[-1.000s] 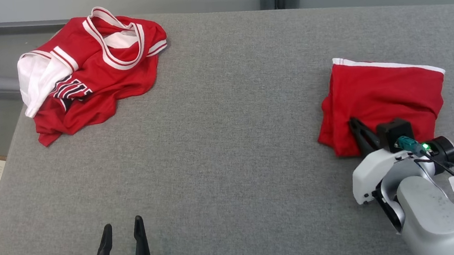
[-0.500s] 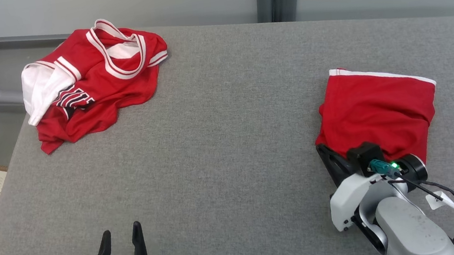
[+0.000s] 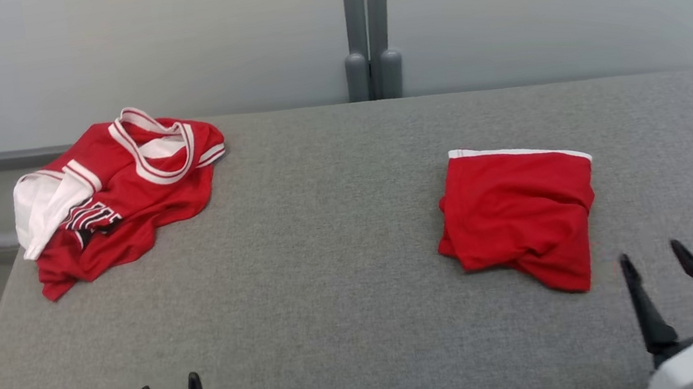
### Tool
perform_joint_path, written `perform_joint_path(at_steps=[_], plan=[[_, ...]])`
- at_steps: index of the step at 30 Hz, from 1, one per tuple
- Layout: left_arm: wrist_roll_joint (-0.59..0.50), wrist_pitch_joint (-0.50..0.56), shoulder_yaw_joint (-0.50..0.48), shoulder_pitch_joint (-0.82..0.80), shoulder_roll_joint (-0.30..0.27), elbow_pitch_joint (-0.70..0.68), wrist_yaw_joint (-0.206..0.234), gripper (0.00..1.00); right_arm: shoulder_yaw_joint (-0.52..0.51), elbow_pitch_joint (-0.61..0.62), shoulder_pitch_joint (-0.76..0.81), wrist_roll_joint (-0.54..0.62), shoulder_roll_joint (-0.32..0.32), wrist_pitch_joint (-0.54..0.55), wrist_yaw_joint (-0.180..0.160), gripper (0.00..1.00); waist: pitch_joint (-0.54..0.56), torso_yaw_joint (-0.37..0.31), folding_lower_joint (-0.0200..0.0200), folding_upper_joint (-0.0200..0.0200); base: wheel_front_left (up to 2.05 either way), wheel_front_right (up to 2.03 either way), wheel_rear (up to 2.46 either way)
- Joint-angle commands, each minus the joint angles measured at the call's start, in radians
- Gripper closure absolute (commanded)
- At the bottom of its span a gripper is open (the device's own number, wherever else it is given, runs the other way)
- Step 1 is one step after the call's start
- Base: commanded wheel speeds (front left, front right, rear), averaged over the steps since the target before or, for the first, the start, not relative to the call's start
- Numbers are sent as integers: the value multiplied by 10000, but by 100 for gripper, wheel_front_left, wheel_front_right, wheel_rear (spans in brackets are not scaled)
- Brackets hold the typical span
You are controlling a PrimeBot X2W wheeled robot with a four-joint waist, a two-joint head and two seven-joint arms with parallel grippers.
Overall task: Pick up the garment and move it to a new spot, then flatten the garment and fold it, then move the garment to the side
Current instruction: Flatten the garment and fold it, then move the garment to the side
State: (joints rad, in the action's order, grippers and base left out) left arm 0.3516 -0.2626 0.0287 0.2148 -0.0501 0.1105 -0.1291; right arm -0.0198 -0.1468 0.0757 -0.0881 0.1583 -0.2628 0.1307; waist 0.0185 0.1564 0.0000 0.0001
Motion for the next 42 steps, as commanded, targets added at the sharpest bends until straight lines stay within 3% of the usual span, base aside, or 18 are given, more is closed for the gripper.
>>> perform_joint_path(at_steps=[1, 8, 18, 21, 25, 31, 36, 42], plan=[[-111, -28, 46, 23, -13, 53, -28, 0, -295, 117, 471, -27, 81, -25, 0, 0, 405, -451, 0, -1, 0, 0, 0], [-248, -28, 691, -30, -60, 308, -27, 0, -1150, -151, 1397, 15, 203, -26, 0, 0, 484, -949, 0, -1, 0, 0, 0], [-230, -28, 841, 1, -73, 467, -16, 0, -1104, -237, 1079, -57, -65, -26, 0, 0, 441, -1239, 0, -1, 0, 0, 0], [-233, -28, 697, -1, -73, 444, -16, 0, -1189, -493, 831, -619, -417, -25, 0, 0, 336, -1288, 0, -1, 0, 0, 0], [-218, -29, 652, -23, -57, 442, -16, 0, -416, -1444, -445, -1948, -584, 218, 0, 0, 33, -1403, 0, -1, 0, 0, 0], [-116, -28, 1438, -655, -47, 587, -16, 0, -565, -3032, -3129, -3767, -768, 2677, 3, 0, -672, -904, 0, -1, 0, 0, 0], [28, -28, 2067, -1213, -36, 773, -16, 0, -1083, -4667, -4836, -3786, -805, 4060, 3, 0, -1369, -95, 0, -1, 0, 0, 0], [203, -29, 2524, -1455, -27, 841, -16, 0, -1913, -6810, -6187, -3283, -914, 4367, 1, 0, -1872, 436, 0, -1, 0, 0, 0]])
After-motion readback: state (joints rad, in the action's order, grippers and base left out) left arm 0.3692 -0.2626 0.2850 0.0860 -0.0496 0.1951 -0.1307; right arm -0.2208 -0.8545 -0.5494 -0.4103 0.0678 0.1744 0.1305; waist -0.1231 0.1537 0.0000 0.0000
